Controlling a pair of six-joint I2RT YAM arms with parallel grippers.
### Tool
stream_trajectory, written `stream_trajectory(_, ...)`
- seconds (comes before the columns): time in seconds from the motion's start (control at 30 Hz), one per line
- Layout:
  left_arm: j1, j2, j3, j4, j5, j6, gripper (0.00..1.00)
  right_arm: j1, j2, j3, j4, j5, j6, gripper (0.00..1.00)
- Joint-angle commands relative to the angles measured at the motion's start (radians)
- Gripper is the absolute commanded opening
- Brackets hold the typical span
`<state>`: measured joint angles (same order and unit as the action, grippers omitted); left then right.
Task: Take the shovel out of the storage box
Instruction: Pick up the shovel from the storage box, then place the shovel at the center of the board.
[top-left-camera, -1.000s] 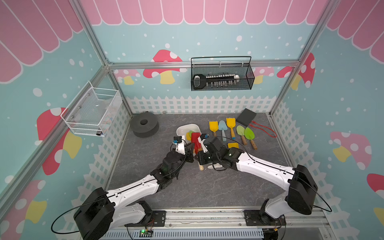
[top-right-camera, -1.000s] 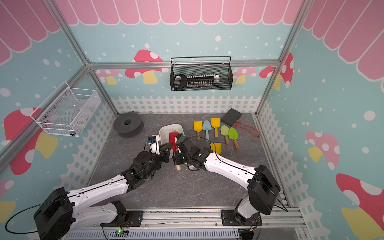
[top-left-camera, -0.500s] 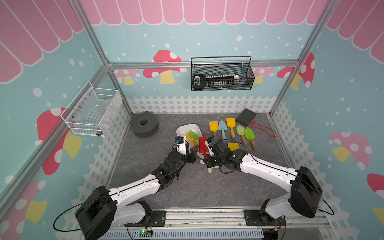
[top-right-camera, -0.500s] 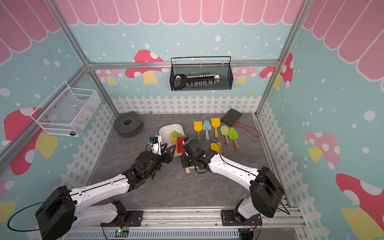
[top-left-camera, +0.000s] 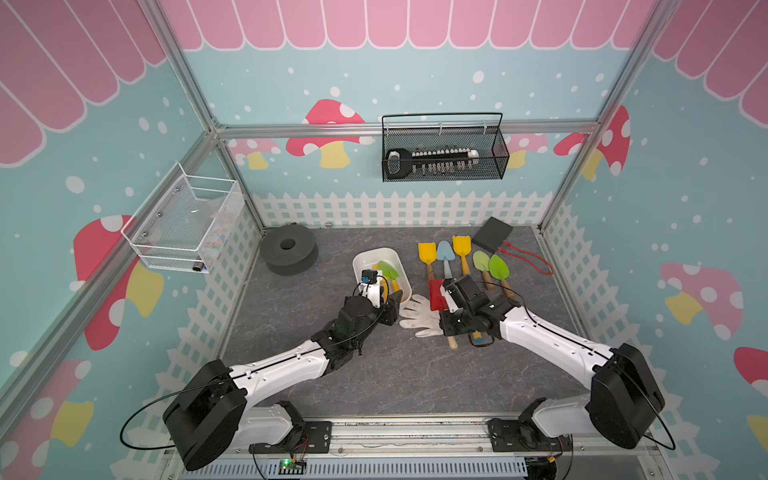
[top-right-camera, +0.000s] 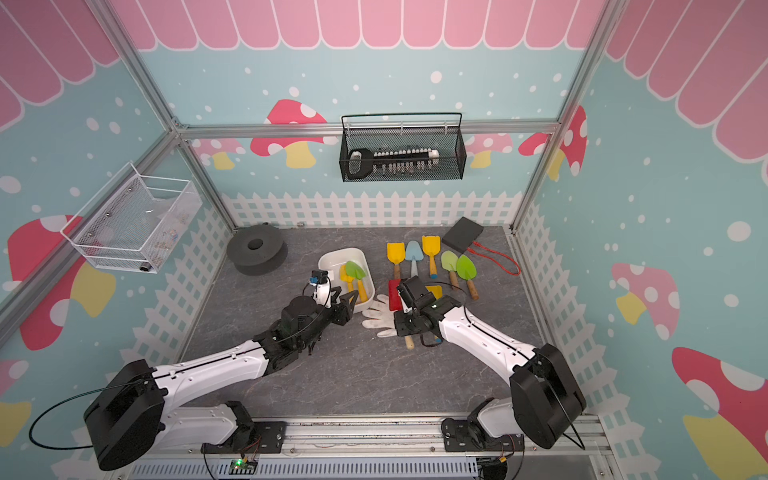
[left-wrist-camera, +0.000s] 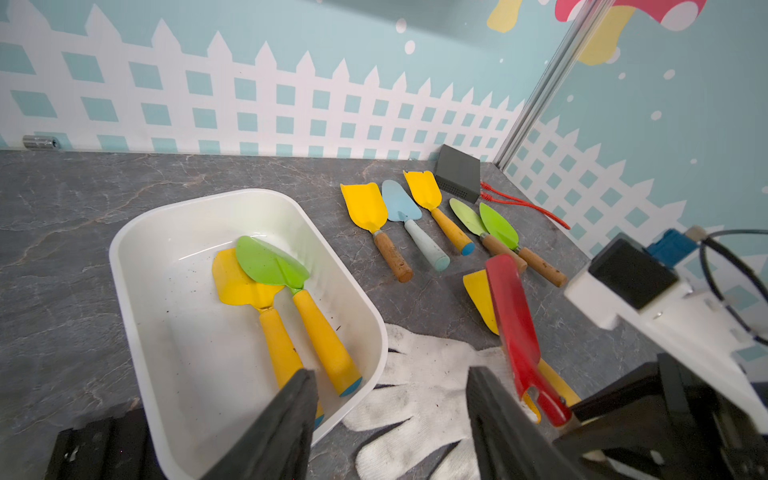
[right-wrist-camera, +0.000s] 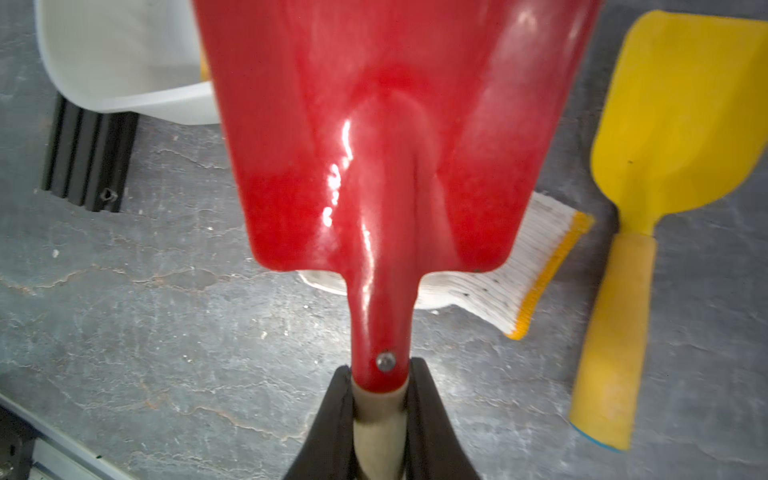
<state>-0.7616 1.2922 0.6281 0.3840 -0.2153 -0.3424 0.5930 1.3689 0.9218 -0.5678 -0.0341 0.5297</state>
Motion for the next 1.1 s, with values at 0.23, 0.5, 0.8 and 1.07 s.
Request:
stream_trajectory(0.23,-0.003,0.029,0.058,-0.074,0.06,0.031,0.59,-0.168,-0.046,-0.08,-0.123,0.03,-0.106,0.1)
stream_trajectory(0.5,-0.004,0.018,0.066,-0.093,0.076,0.042,0.57,-0.285,-0.044,-0.119,-0.144,0.064,-0.128,0.11)
stream_trajectory(0.8,-0.008,0.05,0.102,-0.143,0.083,0.046,0.56,-0.39,0.019,-0.148,-0.109,0.045,-0.158,0.11)
stream_trajectory(1.07,-0.01,0.056,0.107,-0.15,0.083,0.046,0.57,-0.449,0.074,-0.137,-0.082,-0.017,-0.172,0.11)
